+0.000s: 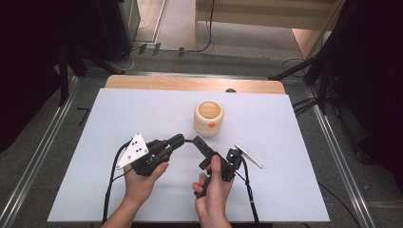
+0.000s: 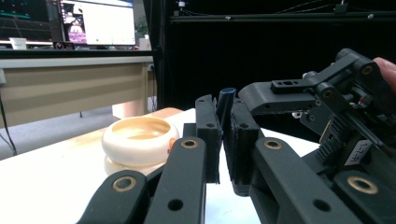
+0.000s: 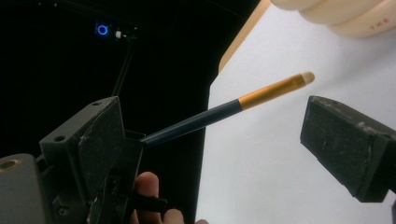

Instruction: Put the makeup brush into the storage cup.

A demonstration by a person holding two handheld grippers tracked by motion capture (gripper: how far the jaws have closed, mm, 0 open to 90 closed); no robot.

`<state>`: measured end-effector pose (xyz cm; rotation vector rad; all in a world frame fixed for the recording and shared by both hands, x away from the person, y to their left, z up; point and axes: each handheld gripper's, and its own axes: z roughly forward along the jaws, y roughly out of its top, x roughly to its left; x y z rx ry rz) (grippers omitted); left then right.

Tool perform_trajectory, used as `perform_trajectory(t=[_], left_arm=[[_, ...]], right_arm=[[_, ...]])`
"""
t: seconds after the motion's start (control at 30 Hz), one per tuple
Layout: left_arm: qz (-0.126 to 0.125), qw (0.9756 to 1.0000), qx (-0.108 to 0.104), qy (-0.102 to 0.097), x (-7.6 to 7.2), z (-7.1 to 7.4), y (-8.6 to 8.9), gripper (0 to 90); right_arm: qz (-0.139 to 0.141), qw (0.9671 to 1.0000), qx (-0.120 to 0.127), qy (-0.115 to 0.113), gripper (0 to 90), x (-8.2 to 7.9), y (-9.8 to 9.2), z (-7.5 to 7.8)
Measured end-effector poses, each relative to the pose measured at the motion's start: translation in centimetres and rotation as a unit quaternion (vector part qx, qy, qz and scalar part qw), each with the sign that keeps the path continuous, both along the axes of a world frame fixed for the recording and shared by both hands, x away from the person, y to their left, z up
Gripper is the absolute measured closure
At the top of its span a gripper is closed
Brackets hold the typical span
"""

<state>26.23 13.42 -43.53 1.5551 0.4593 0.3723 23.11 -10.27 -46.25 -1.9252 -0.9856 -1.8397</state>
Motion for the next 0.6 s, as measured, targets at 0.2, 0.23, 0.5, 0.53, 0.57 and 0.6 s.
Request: perform_trajectory(t=[0.2,0.23,0.5,0.53,0.57,0.6], left_arm=[[0.003,1.0000,-0.005,-0.005,-0.21,-0.16,-0.06,86.6],[0.004,1.0000,-0.004,-0.006,-0.21,-0.19,-0.07,86.6],[0.003,0.9999,-0.001,-0.011,-0.42,-0.48,-0.42,86.6],[0.003,0.9999,-0.002,-0.012,-0.47,-0.48,-0.46,86.6],[0.002,0.9999,-0.002,-0.013,-0.53,-0.48,-0.53,86.6],[0.001,0.9999,0.000,-0.014,-0.59,-0.49,-0.62,86.6]], right_arm=[[-0.007,0.9998,0.013,0.017,11.8,0.16,0.21,-0.04],[-0.008,0.9996,0.017,0.019,12.9,0.22,0.22,-0.06],[-0.010,0.9981,0.036,0.049,17.7,0.73,0.32,-0.22],[-0.011,0.9978,0.040,0.051,18.8,0.75,0.32,-0.23],[-0.011,0.9973,0.046,0.056,21.1,0.77,0.33,-0.22],[-0.015,0.9968,0.050,0.060,22.5,0.79,0.33,-0.18]])
